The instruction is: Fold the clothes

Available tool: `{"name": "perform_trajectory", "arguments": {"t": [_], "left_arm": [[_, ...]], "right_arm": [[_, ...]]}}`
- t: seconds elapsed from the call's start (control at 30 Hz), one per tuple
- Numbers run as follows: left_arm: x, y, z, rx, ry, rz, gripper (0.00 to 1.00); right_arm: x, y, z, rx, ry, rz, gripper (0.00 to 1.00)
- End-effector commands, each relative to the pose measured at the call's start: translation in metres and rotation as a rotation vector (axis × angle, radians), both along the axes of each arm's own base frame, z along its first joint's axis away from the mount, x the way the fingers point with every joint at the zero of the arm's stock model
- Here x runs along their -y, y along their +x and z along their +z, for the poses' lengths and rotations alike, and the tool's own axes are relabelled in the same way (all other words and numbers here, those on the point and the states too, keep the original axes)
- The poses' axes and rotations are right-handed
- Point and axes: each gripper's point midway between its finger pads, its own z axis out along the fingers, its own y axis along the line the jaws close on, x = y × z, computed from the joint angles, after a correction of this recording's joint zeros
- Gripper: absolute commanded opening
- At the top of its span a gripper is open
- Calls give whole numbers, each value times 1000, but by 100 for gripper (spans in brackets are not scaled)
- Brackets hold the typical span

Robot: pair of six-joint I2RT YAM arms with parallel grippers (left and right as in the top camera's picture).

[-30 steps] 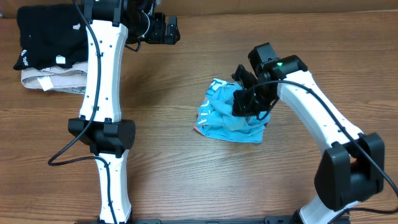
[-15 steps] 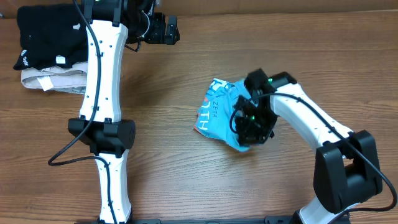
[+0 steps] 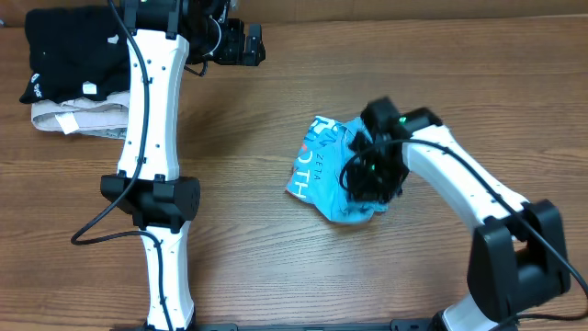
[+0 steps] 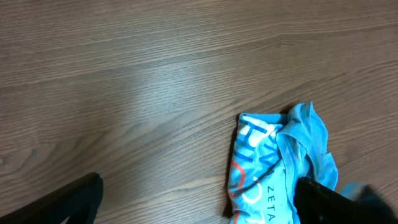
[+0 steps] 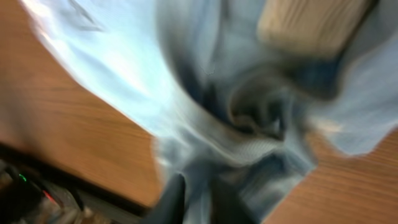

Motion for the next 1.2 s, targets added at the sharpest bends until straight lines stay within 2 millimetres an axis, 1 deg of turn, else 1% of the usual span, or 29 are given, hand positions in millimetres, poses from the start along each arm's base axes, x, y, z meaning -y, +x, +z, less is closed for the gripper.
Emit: {"name": "perform_trajectory", "arguments": {"t": [0.0, 0.07, 0.13, 0.2, 0.27, 0.33, 0.43, 0.5, 0.63, 0.77, 0.9, 1.03, 1.17], "left_arm": [[2, -2, 2, 12, 17, -29, 100], [2, -2, 2, 12, 17, -30, 100], [2, -2, 1, 11, 17, -30, 100], [2, -2, 1, 12, 18, -32, 100], [2, -2, 2, 13, 18, -32, 100], [2, -2, 2, 13, 18, -32, 100], [1, -2, 2, 13, 18, -32, 100], [1, -2, 2, 13, 18, -32, 100], [2, -2, 2, 13, 18, -32, 100], [1, -2, 2, 13, 18, -32, 100], [1, -2, 2, 13, 18, -32, 100], [2, -2, 2, 12, 18, -32, 100], [2, -2, 2, 12, 18, -32, 100]], "right_arm": [[-6, 36, 42, 201, 28, 8, 33], [-11, 51, 46, 274, 50, 31, 40], [-13, 65, 47, 328, 52, 30, 45], [-14, 76, 43, 361, 41, 25, 47], [-13, 81, 35, 361, 26, 23, 47], [-12, 81, 21, 327, 6, 23, 47], [-11, 73, 1, 258, -18, 34, 47], [-13, 70, -8, 236, -32, 45, 47], [-12, 70, -14, 264, -118, 62, 50], [-7, 74, -17, 296, -189, 54, 51], [-5, 74, -24, 300, -193, 45, 50], [-3, 69, -33, 284, -199, 35, 50], [-1, 66, -37, 274, -203, 31, 49]]}}
